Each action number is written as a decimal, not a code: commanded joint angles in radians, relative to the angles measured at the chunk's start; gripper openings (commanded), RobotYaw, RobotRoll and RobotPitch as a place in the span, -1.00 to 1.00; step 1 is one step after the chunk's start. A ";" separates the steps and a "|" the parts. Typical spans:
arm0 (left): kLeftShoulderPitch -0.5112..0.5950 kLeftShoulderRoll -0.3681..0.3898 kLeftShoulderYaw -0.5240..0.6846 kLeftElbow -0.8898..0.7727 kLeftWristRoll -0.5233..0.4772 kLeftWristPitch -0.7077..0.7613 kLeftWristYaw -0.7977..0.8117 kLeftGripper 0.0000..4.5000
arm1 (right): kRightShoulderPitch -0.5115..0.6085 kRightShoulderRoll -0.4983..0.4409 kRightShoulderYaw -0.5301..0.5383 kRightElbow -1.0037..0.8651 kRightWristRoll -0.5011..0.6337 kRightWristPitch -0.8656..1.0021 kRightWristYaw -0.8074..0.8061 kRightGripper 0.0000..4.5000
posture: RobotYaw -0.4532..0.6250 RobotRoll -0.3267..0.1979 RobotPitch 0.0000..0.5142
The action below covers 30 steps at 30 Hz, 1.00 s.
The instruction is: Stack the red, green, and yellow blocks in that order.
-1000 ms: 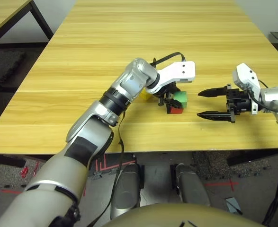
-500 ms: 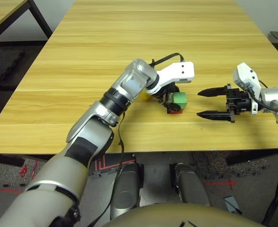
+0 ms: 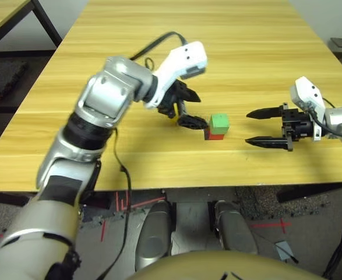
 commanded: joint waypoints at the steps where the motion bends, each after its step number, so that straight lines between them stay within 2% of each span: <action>1: 0.048 -0.068 0.072 0.105 0.059 -0.034 0.225 0.99 | -0.016 -0.001 0.000 0.011 0.003 0.002 0.005 1.00 | -0.05 0.03 -0.69; 5: 0.066 -0.166 0.113 0.216 0.096 -0.081 0.409 0.99 | -0.037 0.006 0.008 0.016 0.002 0.005 0.006 1.00 | -0.04 0.01 -0.68; 8: 0.079 -0.196 0.094 0.251 0.098 -0.105 0.463 0.99 | -0.042 0.005 0.010 0.020 0.001 0.005 0.010 1.00 | -0.05 0.00 -0.68; 12: 0.102 -0.197 0.043 0.283 0.097 -0.156 0.482 0.99 | -0.040 0.003 0.009 0.013 0.003 0.010 0.010 1.00 | -0.06 0.00 -0.68; 18: 0.129 -0.165 -0.034 0.269 0.080 -0.157 0.452 0.99 | -0.025 0.000 0.001 -0.006 0.009 0.023 0.002 1.00 | -0.08 0.01 -0.68; 30: 0.142 -0.196 -0.061 0.381 0.105 -0.280 0.488 0.99 | -0.024 0.010 0.000 -0.028 0.014 0.040 -0.014 1.00 | -0.09 0.02 -0.67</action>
